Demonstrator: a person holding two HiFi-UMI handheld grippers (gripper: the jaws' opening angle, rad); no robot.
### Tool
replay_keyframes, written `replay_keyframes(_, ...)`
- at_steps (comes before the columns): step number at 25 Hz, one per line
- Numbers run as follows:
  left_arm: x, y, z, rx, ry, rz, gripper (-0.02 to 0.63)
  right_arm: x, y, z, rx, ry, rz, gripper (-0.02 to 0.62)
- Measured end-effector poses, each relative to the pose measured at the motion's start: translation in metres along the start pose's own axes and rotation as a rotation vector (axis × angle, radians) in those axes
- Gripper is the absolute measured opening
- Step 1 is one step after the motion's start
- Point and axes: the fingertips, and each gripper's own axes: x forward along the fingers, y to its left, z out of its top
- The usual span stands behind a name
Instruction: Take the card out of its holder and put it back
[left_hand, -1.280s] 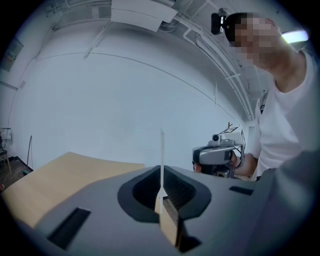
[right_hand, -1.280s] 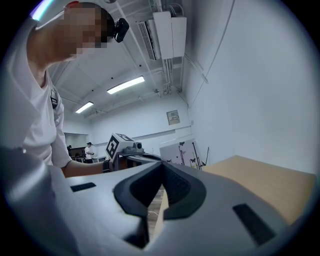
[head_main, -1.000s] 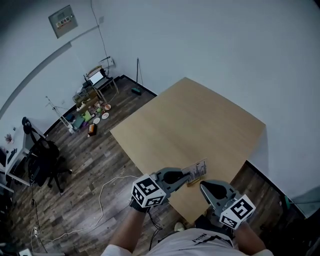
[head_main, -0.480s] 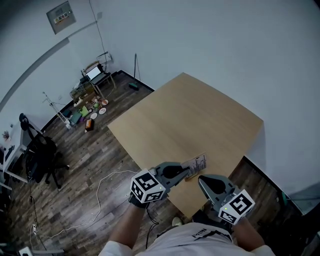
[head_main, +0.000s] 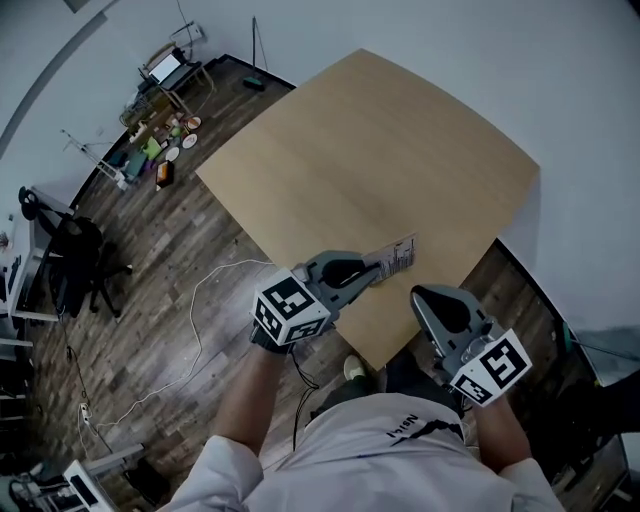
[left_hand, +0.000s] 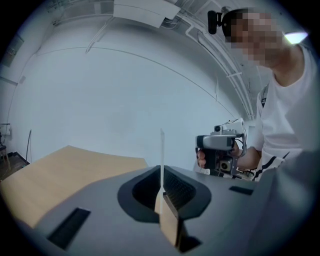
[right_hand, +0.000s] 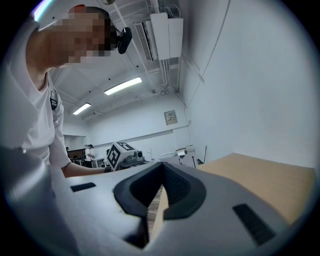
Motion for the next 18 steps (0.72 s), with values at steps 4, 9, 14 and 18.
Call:
replay_keyframes(4,0.01,0.026,-0.042,-0.036,0.021,0.009,0.025,0.006,-0.014,-0.025,0.027,0.008,-0.015,0.012)
replay_keyframes(9,0.021,0.047,-0.081,-0.066,0.023,0.0,0.025,0.013,-0.028,-0.057,0.068,0.022,-0.031,0.012)
replay_keyframes(14,0.033,0.064,-0.11,-0.09,0.021,0.011,0.025,0.019,-0.042,-0.088,0.084,0.045,-0.045,0.012)
replay_keyframes(18,0.046,0.078,-0.14,-0.108,0.035,0.031,0.025,0.018,-0.052,-0.114,0.099,0.063,-0.055,0.012)
